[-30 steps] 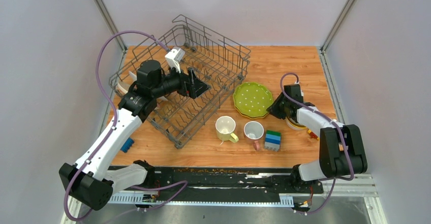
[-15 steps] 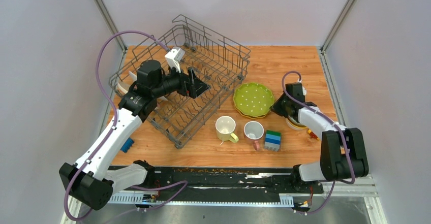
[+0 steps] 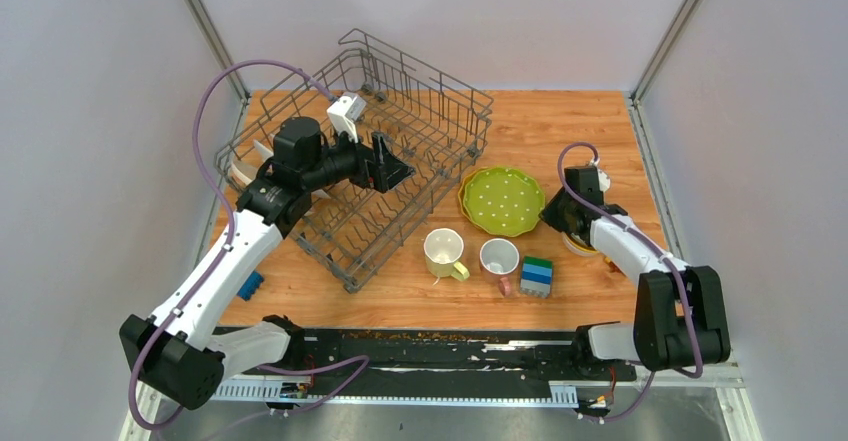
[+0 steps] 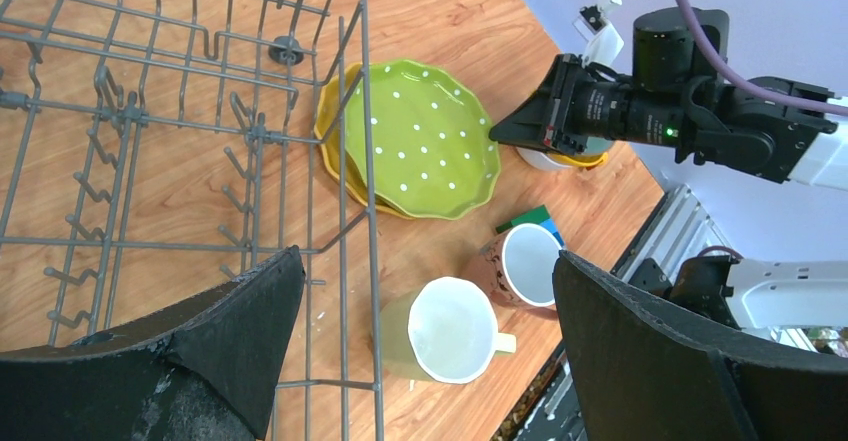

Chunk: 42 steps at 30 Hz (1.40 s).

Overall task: Load the mixed dishes into the dish rack
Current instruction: Pick up the plate at the center of the board.

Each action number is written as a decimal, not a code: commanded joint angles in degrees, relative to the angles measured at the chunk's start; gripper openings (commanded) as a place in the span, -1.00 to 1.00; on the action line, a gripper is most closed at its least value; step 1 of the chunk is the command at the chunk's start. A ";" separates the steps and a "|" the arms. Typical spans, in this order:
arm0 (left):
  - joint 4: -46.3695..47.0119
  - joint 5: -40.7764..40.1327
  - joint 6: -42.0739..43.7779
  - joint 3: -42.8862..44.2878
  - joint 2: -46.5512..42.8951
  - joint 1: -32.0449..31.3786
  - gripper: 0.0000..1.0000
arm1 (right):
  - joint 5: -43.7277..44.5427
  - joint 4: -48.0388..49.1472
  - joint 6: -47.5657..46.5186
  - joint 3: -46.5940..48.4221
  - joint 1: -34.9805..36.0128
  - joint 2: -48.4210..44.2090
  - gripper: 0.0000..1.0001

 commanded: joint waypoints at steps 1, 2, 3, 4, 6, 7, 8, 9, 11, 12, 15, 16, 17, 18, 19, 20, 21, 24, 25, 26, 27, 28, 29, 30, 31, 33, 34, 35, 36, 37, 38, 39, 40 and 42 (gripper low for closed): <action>0.11 0.23 0.21 0.46 0.05 -0.17 1.00 | -0.46 -0.72 -1.25 1.55 0.11 2.89 -0.98; 0.03 0.11 0.21 0.46 0.05 -0.15 1.00 | -0.63 -0.78 -1.20 1.71 0.13 3.34 -0.97; -0.04 0.09 0.26 0.50 0.05 -0.19 1.00 | -0.67 -0.72 -1.20 1.81 0.12 3.63 -0.96; -0.21 0.00 0.34 0.58 0.05 -0.16 1.00 | -0.65 -0.70 -1.13 1.90 0.08 3.76 -0.93; -0.36 -0.13 0.45 0.66 -0.03 -0.17 1.00 | -0.52 -0.66 -1.07 1.92 0.06 3.78 -0.89; -0.32 -0.29 0.42 0.69 -0.04 -0.19 1.00 | -0.46 -0.63 -0.95 1.92 0.13 3.61 -0.86; -0.37 -0.33 0.40 0.71 0.00 -0.21 1.00 | -0.37 -0.65 -0.94 1.83 0.18 3.58 -0.83; -0.37 -0.28 0.39 0.72 0.03 -0.16 1.00 | -0.45 -0.64 -0.86 1.83 0.09 3.55 -0.79; -0.40 -0.25 0.32 0.71 0.16 -0.20 1.00 | -0.84 -0.48 -0.91 1.82 0.13 3.55 -0.74; -0.35 -0.27 0.26 0.71 0.21 -0.17 1.00 | -1.23 -0.29 -0.93 1.83 0.17 3.62 -0.72; -0.13 -0.22 0.07 0.66 0.42 -0.17 1.00 | -2.41 0.37 -1.02 1.83 0.21 3.92 -0.70; -0.08 -0.25 0.06 0.65 0.49 -0.15 1.00 | -2.43 0.61 -1.02 1.83 0.16 4.01 -0.69; -0.04 -0.15 -0.09 0.70 0.58 -0.19 1.00 | -3.93 0.73 -0.98 1.83 0.14 4.07 -0.69; -0.03 -0.17 -0.16 0.71 0.68 -0.15 1.00 | -4.50 0.96 -0.94 1.75 0.14 4.12 -0.68; 0.01 -0.10 -0.21 0.72 0.72 -0.15 1.00 | -4.68 1.20 -0.93 1.62 0.15 4.17 -0.68; 0.04 -0.06 -0.22 0.72 0.74 -0.21 1.00 | -4.71 1.35 -0.93 1.65 0.14 4.42 -0.67; -0.01 -0.08 -0.22 0.72 0.70 -0.22 1.00 | -4.72 1.39 -0.93 1.72 0.15 4.63 -0.67; -0.14 -0.04 -0.17 0.94 0.74 -0.15 1.00 | -4.73 1.47 -1.02 1.98 0.19 5.56 -0.65; -0.23 -0.03 -0.10 0.97 0.66 -0.19 1.00 | -4.76 1.49 -0.98 1.96 0.22 5.86 -0.65; -0.22 -0.13 -0.08 0.98 0.66 -0.15 1.00 | -4.73 1.54 -0.98 2.00 0.22 6.11 -0.64; -0.27 -0.17 -0.01 0.98 0.59 -0.19 1.00 | -4.66 1.59 -0.99 2.00 0.15 6.27 -0.62; -0.35 -0.26 0.06 0.99 0.58 -0.15 1.00 | -4.58 1.62 -0.96 2.00 0.14 6.35 -0.61; -0.41 -0.23 0.09 1.05 0.62 -0.19 1.00 | -4.55 1.74 -0.94 2.00 0.14 6.44 -0.60; -0.52 -0.27 0.11 1.07 0.64 -0.21 1.00 | -4.54 1.94 -0.93 1.88 0.14 6.45 -0.58; -0.54 -0.32 0.12 1.07 0.66 -0.16 1.00 | -4.54 2.16 -0.86 1.77 0.16 6.45 -0.54; -0.54 -0.32 0.06 1.22 0.73 -0.19 1.00 | -4.82 2.76 -0.85 1.46 0.18 6.34 -0.52; -0.53 -0.36 0.04 1.18 0.74 -0.21 1.00 | -4.82 3.05 -0.85 1.28 0.16 6.28 -0.53; -0.54 -0.37 0.00 1.21 0.79 -0.20 1.00 | -4.77 3.38 -0.62 1.10 0.21 6.21 -0.53; -0.55 -0.33 -0.04 1.20 0.81 -0.17 1.00 | -4.72 3.76 -0.59 0.86 0.15 6.20 -0.54; -0.55 -0.35 -0.04 1.22 0.90 -0.15 1.00 | -4.90 4.41 -0.58 0.60 0.18 6.23 -0.55; -0.55 -0.41 -0.05 1.22 0.91 -0.14 1.00 | -5.02 4.80 -0.54 0.40 0.15 6.34 -0.55; -0.55 -0.41 -0.05 1.24 0.92 -0.14 1.00 | -5.11 5.16 -0.43 0.28 0.16 6.56 -0.56; -0.53 -0.43 -0.09 1.18 0.97 -0.14 1.00 | -5.34 5.58 -0.41 0.13 0.22 6.83 -0.59; -0.54 -0.43 -0.13 1.17 1.05 -0.15 1.00 | -5.80 6.31 -0.18 -0.01 0.17 7.65 -0.62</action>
